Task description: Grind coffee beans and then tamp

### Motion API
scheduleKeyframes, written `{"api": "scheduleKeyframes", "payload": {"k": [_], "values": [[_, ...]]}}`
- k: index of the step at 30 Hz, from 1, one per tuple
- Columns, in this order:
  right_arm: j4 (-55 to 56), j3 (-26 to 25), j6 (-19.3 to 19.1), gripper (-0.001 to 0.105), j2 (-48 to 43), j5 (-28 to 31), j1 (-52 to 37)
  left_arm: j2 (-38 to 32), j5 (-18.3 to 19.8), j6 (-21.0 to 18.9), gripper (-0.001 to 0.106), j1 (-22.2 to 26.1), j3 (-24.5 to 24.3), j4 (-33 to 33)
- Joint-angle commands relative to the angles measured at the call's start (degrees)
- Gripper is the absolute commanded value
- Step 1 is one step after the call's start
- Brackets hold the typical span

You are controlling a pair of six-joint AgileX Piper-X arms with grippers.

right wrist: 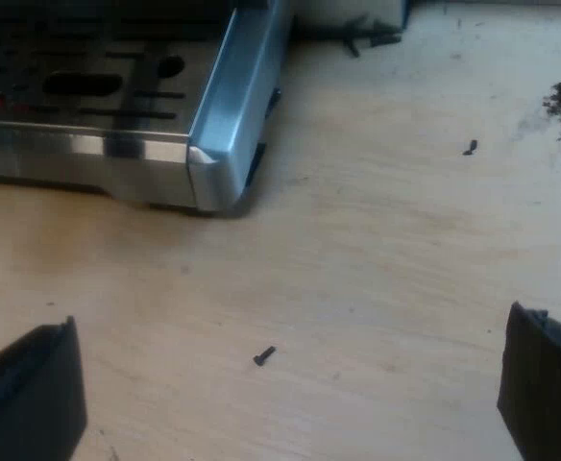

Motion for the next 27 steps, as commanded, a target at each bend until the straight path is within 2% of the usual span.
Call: {"api": "scheduleKeyframes", "payload": {"k": [1,6,10,11,15,21,27], "values": [[0.23,-3.31,-0.78,0.086,3.05,-1.98,1.86,1.3,3.35,-0.96,0.084,-2.4,-0.28,-2.29],[0.23,-6.61,-0.78,0.083,8.3,-6.17,7.31,3.57,6.48,0.85,0.083,-7.07,-0.28,-5.33],[0.0,-6.89,-0.78,0.083,10.42,-6.96,11.17,5.64,9.41,2.64,0.083,-9.97,0.09,-7.43],[-0.26,-6.89,-0.78,0.083,11.19,-7.21,12.97,6.74,11.4,3.16,0.083,-11.67,0.76,-9.29],[-2.95,-6.77,-0.78,0.081,13.64,-7.25,20.93,9.48,14.93,3.24,0.083,-14.65,3.12,-14.13],[-7.31,-6.48,-0.12,0.081,16.65,-1.77,31.57,12.89,17.76,3.24,0.083,-17.02,7.44,-20.88],[-14.3,-4.17,3.78,0.081,19.27,9.44,43.32,15.62,19.46,3.38,0.083,-17.64,11.13,-23.38]]}}
